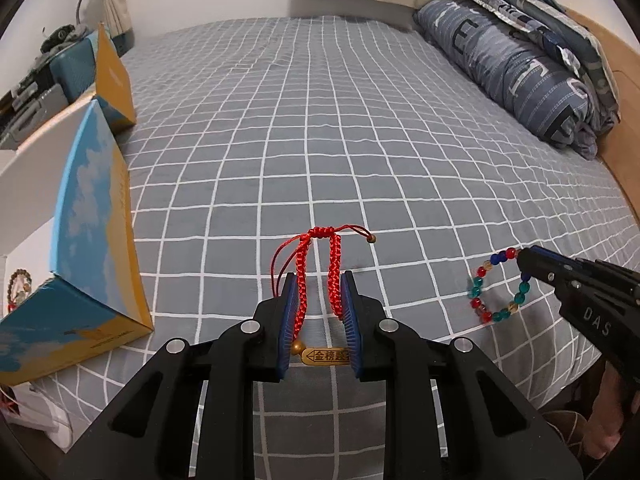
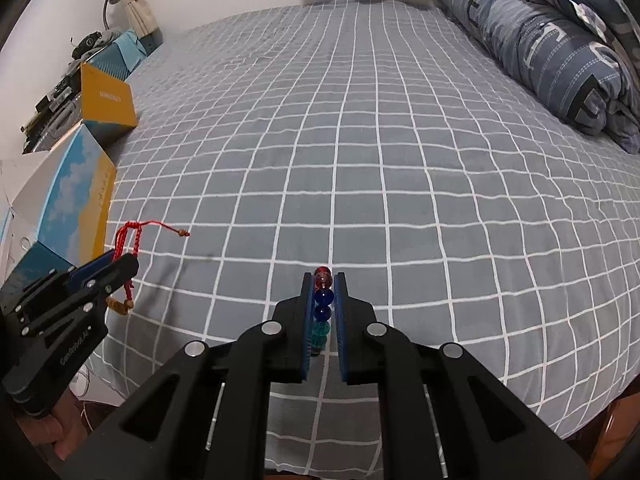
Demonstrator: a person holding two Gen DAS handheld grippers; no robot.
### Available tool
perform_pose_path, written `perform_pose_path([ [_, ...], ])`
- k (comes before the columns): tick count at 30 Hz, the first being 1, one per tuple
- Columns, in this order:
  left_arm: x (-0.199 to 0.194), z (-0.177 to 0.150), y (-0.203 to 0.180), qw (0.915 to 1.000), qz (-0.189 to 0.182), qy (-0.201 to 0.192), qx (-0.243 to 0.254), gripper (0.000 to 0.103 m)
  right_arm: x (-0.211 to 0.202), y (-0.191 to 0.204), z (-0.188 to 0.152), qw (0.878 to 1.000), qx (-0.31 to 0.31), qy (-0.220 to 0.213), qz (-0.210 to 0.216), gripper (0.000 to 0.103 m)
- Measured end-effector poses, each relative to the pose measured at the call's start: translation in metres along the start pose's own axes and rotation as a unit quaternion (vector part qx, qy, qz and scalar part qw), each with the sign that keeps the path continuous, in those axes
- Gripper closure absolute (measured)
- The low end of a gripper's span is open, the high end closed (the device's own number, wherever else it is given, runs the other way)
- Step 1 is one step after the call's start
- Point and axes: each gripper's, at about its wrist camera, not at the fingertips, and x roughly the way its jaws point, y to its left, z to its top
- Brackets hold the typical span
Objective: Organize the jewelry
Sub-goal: 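Lift and carry both held bracelets over the white box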
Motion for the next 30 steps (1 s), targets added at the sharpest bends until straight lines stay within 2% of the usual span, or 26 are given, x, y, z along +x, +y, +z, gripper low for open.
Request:
perform_pose_path([
  [18, -0.026, 0.039, 0.029, 0.9997, 0.009, -0.024, 0.0, 0.082, -0.016, 0.023, 0.041, 1.0, -0.008, -0.023, -0.018, 0.094],
  [30, -0.051, 0.059, 0.073, 0.9985, 0.037, -0.034, -0.022, 0.082, -0.032, 0.079, 0.088, 0.998, -0.031, -0.049, 0.0, 0.094],
])
